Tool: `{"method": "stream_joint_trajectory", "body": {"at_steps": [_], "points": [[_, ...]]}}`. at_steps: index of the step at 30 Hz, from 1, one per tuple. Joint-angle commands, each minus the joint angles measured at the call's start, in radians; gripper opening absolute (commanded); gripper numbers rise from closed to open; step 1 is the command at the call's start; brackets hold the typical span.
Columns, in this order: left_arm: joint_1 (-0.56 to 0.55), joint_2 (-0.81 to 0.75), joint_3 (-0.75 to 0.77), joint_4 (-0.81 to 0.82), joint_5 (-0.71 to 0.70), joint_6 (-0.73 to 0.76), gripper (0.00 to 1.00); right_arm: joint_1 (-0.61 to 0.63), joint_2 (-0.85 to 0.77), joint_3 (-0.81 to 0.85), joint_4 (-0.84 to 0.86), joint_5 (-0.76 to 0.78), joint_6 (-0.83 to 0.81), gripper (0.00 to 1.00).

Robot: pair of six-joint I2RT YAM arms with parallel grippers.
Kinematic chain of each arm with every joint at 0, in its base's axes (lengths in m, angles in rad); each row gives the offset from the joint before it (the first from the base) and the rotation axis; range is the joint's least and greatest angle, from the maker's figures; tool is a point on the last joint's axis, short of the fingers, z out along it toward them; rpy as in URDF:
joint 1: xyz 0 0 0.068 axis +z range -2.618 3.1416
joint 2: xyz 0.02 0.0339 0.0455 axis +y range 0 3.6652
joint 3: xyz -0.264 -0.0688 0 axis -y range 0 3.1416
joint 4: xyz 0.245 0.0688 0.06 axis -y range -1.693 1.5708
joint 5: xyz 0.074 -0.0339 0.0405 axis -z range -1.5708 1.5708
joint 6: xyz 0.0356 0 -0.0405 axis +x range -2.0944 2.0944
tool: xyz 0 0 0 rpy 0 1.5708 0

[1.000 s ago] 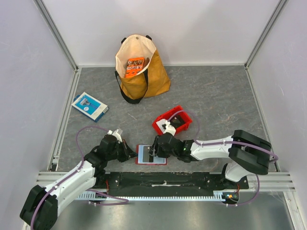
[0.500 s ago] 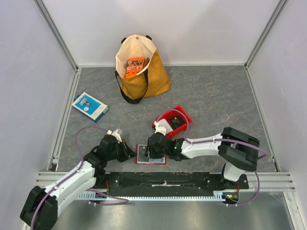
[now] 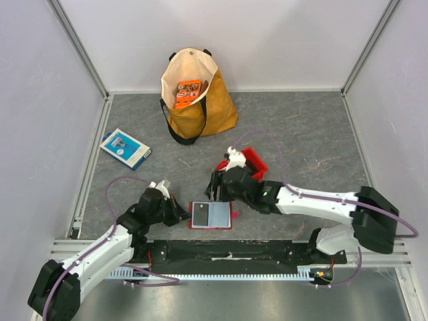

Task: Put the credit cards into the card holder
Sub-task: Pick up the credit card from the storage box.

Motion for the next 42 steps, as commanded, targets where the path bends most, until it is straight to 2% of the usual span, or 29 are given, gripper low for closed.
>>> {"method": "stream_joint_trajectory", "body": {"at_steps": [1, 3, 9, 13, 17, 24, 31, 42], "points": [[-0.002, -0.003, 0.018, 0.011, -0.005, -0.013, 0.02, -0.117, -0.100, 0.075, -0.133, 0.114, -0.179, 0.79], [0.000, -0.003, 0.018, 0.011, -0.005, -0.013, 0.02, -0.182, -0.106, 0.093, -0.159, 0.093, -0.231, 0.85], [0.000, 0.003, 0.019, 0.017, -0.005, -0.010, 0.02, -0.343, -0.018, 0.144, -0.174, -0.094, -0.365, 0.88], [-0.002, 0.006, 0.019, 0.023, -0.005, -0.009, 0.02, -0.412, 0.084, 0.188, -0.150, -0.276, -0.448, 0.89], [-0.002, 0.012, 0.022, 0.020, -0.002, -0.003, 0.02, -0.450, 0.165, 0.228, -0.141, -0.327, -0.482, 0.91], [0.000, 0.014, 0.021, 0.020, -0.004, -0.003, 0.02, -0.478, 0.274, 0.270, -0.134, -0.464, -0.475, 0.92], [-0.002, 0.020, 0.019, 0.023, -0.004, -0.003, 0.02, -0.478, 0.325, 0.267, -0.150, -0.507, -0.466, 0.92], [0.000, 0.024, 0.022, 0.026, -0.002, -0.003, 0.02, -0.487, 0.287, 0.273, -0.145, -0.553, -0.462, 0.80]]}}
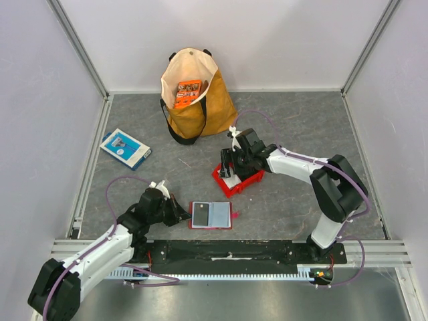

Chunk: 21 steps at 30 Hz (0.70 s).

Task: Put the credit cards into the card holder
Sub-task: Pick up the credit card from the storage box.

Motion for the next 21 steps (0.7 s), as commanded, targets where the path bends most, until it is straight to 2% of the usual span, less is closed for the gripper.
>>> {"method": "stream_joint_trajectory", "body": {"at_steps": [1, 10, 15, 21], "points": [[0.000, 0.011, 0.022, 0.018, -0.003, -0.003, 0.02, -0.005, -0.043, 0.040, 0.011, -0.056, -0.004, 0.78], [-0.002, 0.012, 0.021, 0.023, -0.001, -0.003, 0.02, -0.014, -0.058, 0.032, 0.000, -0.049, -0.001, 0.69], [0.000, 0.014, 0.022, 0.024, -0.001, -0.003, 0.02, -0.023, -0.066, 0.029, 0.002, -0.046, 0.003, 0.53], [-0.002, 0.031, 0.022, 0.038, 0.003, -0.001, 0.02, -0.031, -0.072, 0.027, -0.001, -0.058, 0.003, 0.42]]}}
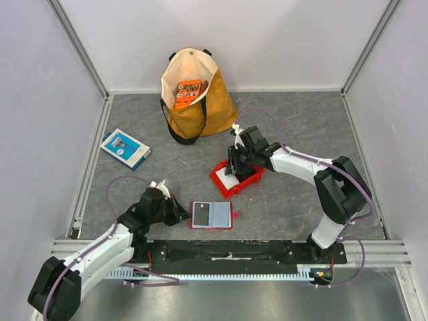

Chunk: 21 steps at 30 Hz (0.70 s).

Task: Put the credit cards into the card holder
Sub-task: Pick up the credit card from the storage box.

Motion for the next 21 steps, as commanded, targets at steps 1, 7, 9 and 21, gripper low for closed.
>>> {"method": "stream_joint_trajectory", "body": {"at_steps": [1, 7, 9, 21], "points": [[0.000, 0.018, 0.022, 0.025, 0.004, -0.002, 0.02, -0.005, -0.044, 0.026, 0.014, -0.033, 0.001, 0.38], [-0.002, 0.026, 0.022, 0.031, 0.007, 0.000, 0.02, -0.011, -0.054, 0.023, 0.011, -0.047, 0.002, 0.40], [0.000, 0.026, 0.022, 0.030, 0.005, 0.000, 0.02, -0.013, -0.054, 0.023, 0.011, -0.048, 0.001, 0.40], [0.000, 0.031, 0.021, 0.034, 0.008, 0.001, 0.02, -0.016, -0.048, 0.007, 0.013, -0.048, 0.005, 0.38]]}}
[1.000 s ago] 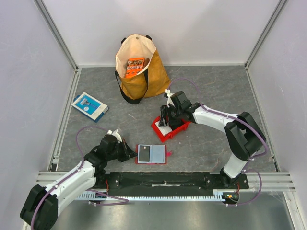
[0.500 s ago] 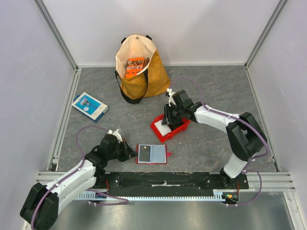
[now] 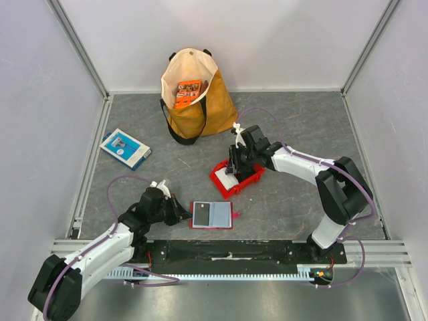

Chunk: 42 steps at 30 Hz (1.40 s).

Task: Put the credit cards into the card holder
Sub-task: Pick up the credit card from the storage box.

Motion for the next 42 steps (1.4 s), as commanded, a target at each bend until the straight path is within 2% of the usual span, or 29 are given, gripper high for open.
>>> {"method": "stream_joint_trajectory", "body": {"at_steps": [1, 4, 6, 8, 12, 13, 15, 19, 24, 28, 40, 42], "points": [[-0.002, 0.008, 0.021, 0.013, 0.001, 0.001, 0.02, -0.008, -0.040, 0.006, 0.014, -0.017, 0.005, 0.40], [-0.002, 0.007, 0.019, 0.011, 0.003, 0.001, 0.02, -0.014, -0.041, 0.004, 0.016, -0.028, 0.010, 0.45], [0.000, 0.004, 0.018, 0.013, 0.001, 0.000, 0.02, -0.014, -0.041, 0.004, 0.016, -0.034, 0.011, 0.44], [0.000, 0.005, 0.017, 0.011, 0.001, 0.001, 0.02, -0.019, -0.037, 0.003, 0.017, -0.042, 0.011, 0.37], [-0.002, 0.004, 0.019, 0.011, 0.003, 0.001, 0.02, -0.020, -0.025, 0.003, 0.016, -0.045, 0.011, 0.29], [-0.002, 0.004, 0.019, 0.011, 0.003, 0.001, 0.02, -0.022, -0.025, 0.003, 0.016, -0.039, 0.011, 0.33], [-0.002, 0.005, 0.017, 0.011, 0.003, 0.001, 0.02, -0.022, -0.026, 0.003, 0.019, -0.017, 0.014, 0.49], [0.000, 0.004, 0.019, 0.011, 0.005, 0.003, 0.02, -0.022, -0.031, 0.007, 0.022, 0.010, 0.007, 0.63], [0.000, 0.005, 0.017, 0.013, 0.001, 0.003, 0.02, -0.022, 0.031, 0.014, 0.022, -0.040, 0.005, 0.67], [0.000, 0.004, 0.017, 0.013, 0.005, 0.003, 0.02, -0.022, 0.057, 0.009, 0.033, -0.078, 0.011, 0.66], [0.000, 0.005, 0.019, 0.014, 0.005, 0.003, 0.02, -0.025, -0.003, 0.007, 0.039, -0.123, 0.017, 0.43], [0.000, 0.004, 0.019, 0.013, 0.006, 0.003, 0.02, -0.025, -0.008, 0.004, 0.039, -0.123, 0.017, 0.42]]}}
